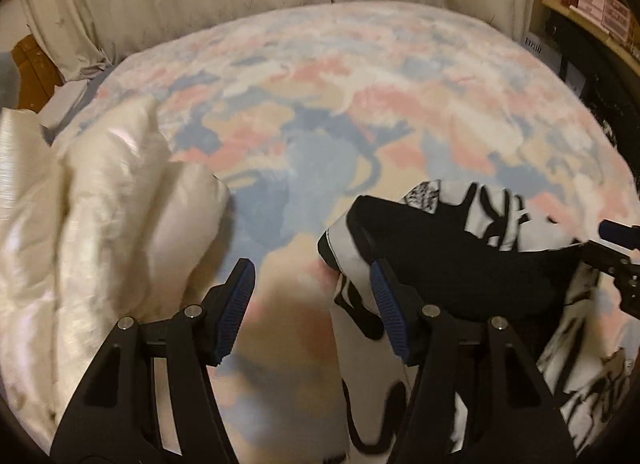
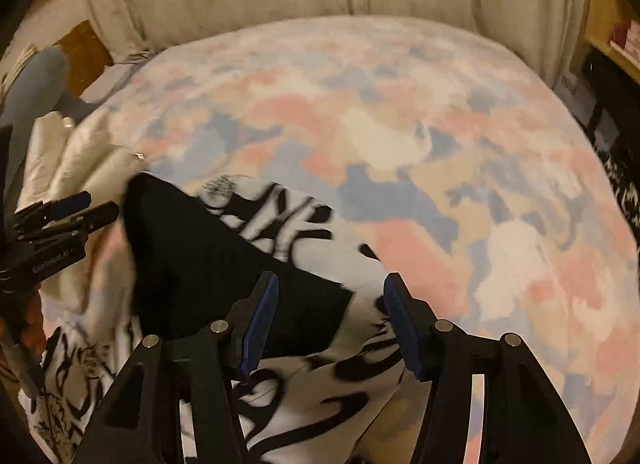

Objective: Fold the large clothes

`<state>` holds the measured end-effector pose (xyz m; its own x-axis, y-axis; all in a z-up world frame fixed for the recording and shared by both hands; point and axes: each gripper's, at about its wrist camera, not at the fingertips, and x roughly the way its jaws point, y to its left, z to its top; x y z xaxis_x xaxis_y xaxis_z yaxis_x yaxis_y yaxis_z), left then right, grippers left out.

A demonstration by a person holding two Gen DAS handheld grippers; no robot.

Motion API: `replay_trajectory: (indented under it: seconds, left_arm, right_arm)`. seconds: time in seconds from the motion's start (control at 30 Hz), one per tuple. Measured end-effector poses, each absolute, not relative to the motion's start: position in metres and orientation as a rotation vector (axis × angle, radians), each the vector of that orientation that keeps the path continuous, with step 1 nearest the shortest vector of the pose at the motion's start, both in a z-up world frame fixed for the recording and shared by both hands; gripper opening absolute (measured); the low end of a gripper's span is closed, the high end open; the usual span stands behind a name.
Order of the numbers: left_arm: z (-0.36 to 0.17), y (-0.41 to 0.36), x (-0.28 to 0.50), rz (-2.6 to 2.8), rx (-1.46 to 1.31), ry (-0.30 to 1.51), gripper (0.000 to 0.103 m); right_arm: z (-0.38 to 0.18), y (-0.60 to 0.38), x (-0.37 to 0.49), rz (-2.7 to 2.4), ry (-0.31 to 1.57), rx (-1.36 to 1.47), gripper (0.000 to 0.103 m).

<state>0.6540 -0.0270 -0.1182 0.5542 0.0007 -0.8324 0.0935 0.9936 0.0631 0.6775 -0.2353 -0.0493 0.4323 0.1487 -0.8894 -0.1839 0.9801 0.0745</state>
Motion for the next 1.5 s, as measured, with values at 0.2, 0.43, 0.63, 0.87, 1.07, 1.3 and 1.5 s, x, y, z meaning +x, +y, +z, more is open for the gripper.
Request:
replay_trajectory:
  seconds: [0.2,0.43,0.63,0.87,1.07,1.3,1.5]
  left_arm:
    - [-0.145,-0.037,0.668,-0.08,0.151,0.992,0.021]
    - [-0.12,-0.035,0.628,-0.074,0.191,0.827,0.0]
    - [-0.119,-0.009,0.57,-0.102,0.196,0.702,0.0]
    - [-0.171,-0.001,0.54,-0.164,0.244,0.86,0.0]
    - [-0.161,0.007,0.526,-0.197,0.231,0.876,0.0]
    - [-0.114,0.016,0.513,-0.255,0.168,0.846,0.001]
    - [-0.072,0.005,0.543,-0.315,0.009,0.787,0.001]
  right_arm:
    - [-0.083,-0.244,0.685,0.208,1.16,-0.129,0.04]
    - [-0.067,-0.244,0.634,0.212,0.984,-0.124,0.009]
    - [-0.053,-0.262,0.578,0.188,0.798,-0.11,0.009]
    - [-0.104,-0.273,0.536,0.148,0.958,-0.182,0.009]
    - [-0.106,-0.279,0.528,0.169,1.036,-0.157,0.011]
    - [-0.053,-0.276,0.527,0.226,0.977,-0.019,0.012]
    - [-0.026,-0.239,0.556,0.275,0.949,0.065,0.012]
